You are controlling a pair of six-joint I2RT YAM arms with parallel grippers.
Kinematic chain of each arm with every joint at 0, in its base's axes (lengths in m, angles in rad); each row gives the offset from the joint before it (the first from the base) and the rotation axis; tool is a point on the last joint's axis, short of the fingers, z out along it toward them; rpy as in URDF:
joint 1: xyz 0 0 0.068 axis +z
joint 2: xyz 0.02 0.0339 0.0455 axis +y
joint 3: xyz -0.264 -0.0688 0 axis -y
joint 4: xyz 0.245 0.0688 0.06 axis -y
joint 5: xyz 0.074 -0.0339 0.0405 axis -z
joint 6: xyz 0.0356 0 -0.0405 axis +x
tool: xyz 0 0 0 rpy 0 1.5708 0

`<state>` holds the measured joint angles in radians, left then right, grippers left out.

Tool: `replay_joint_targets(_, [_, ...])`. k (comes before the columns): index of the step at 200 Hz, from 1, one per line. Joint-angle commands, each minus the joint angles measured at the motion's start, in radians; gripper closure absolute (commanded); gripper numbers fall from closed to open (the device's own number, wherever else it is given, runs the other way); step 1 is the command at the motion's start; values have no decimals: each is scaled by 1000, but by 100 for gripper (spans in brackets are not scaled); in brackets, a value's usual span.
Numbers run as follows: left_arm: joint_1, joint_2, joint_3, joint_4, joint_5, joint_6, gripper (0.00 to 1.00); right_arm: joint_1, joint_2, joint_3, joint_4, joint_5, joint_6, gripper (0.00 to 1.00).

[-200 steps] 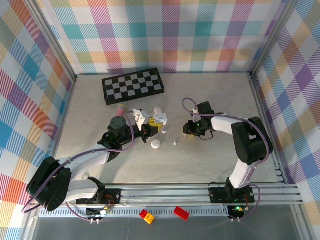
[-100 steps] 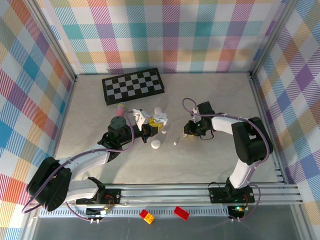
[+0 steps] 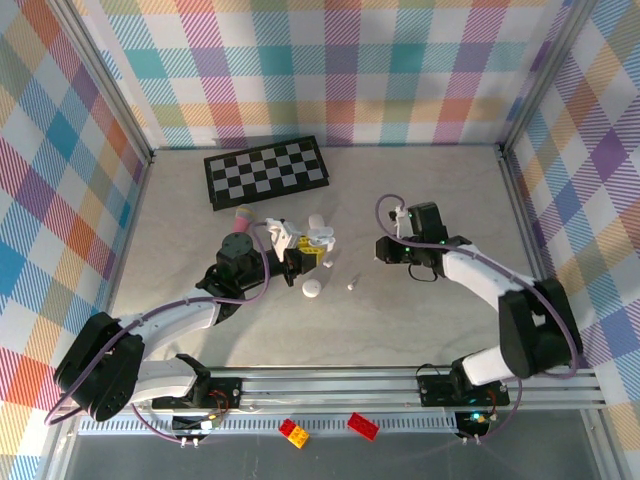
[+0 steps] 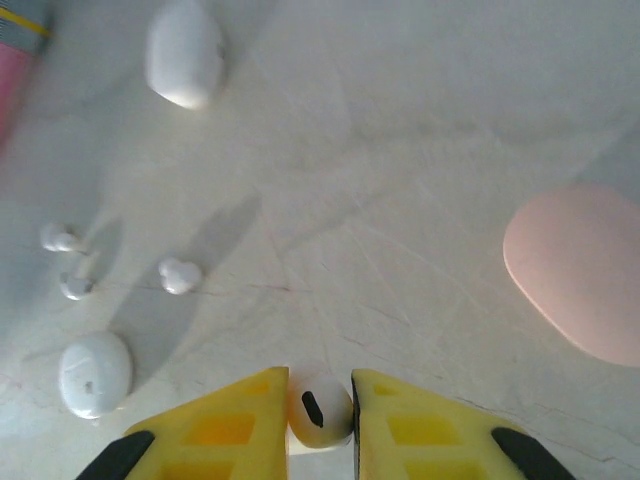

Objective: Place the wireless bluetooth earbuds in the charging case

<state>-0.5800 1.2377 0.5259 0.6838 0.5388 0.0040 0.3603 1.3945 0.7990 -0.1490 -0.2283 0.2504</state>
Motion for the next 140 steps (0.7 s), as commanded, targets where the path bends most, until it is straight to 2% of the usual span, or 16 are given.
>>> replay_joint_targets(1, [6, 18, 12, 26, 39, 13, 96, 34, -111, -6, 40, 43, -70, 80])
replay_joint_targets(32, [6, 44, 30, 25, 60, 17, 96, 93, -248, 37, -11, 77, -141, 80])
replay_joint_targets(67, [5, 48, 44, 10, 88, 16, 96, 196, -322, 127, -84, 105, -247, 79])
replay_joint_targets(140, [5, 1, 83, -144, 142, 75, 95, 335, -281, 237, -124, 103, -379, 79])
